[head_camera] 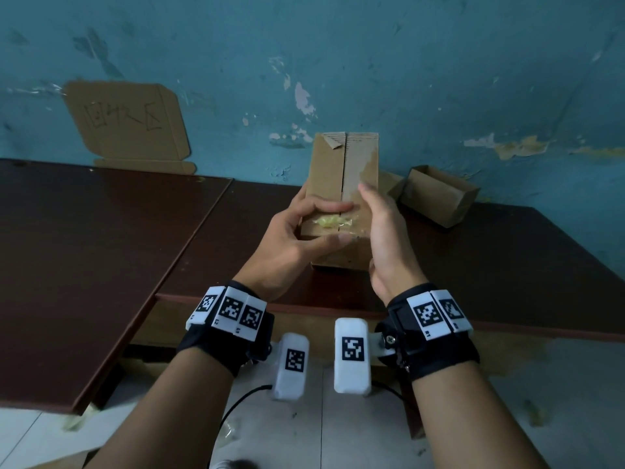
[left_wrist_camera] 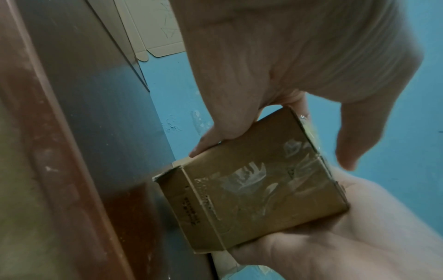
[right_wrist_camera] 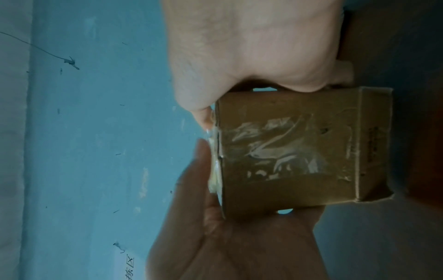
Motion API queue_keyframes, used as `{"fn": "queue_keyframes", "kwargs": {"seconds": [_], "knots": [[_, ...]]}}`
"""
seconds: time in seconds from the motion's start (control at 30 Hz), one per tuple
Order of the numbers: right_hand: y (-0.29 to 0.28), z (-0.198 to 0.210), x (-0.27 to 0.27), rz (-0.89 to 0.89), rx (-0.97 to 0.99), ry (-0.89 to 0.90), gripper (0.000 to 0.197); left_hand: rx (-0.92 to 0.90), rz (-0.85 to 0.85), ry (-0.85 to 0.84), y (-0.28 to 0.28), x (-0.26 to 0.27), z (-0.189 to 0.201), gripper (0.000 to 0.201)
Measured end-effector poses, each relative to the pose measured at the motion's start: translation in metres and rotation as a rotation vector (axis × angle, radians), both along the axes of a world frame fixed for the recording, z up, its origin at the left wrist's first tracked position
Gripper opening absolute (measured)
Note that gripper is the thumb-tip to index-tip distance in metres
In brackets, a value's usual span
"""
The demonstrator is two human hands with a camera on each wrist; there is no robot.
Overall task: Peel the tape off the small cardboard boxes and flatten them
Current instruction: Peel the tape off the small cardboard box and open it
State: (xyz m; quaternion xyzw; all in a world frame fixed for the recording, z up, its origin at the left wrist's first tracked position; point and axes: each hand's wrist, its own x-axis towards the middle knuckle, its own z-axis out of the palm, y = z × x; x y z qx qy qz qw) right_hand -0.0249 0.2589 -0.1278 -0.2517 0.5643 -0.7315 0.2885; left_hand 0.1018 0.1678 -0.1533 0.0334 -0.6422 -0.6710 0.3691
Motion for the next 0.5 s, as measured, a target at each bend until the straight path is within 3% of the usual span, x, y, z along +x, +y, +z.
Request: {"fn": "queue_keyframes", "kwargs": {"seconds": [0.13,0.3,0.43,0.5], "knots": [[0.007,0.006,-0.003,0.039,0.011,0.0,0.053,0.029,0.067,0.071,0.0,-0.003,0.0,0.027],[0.005,0.004,-0.01,-0.077,0.058,0.065,0.039,0.188,0.143,0.163,-0.007,-0.007,-0.001,0.031],[0.003,-0.002,-0.016,-0.177,0.088,0.012,0.059,0.298,0.2,0.146,-0.005,-0.007,0.002,0.017],[0.005,-0.004,-0.019,-0.173,0.091,-0.032,0.06,0.309,0.221,0.15,-0.004,-0.006,0.003,0.016]]}}
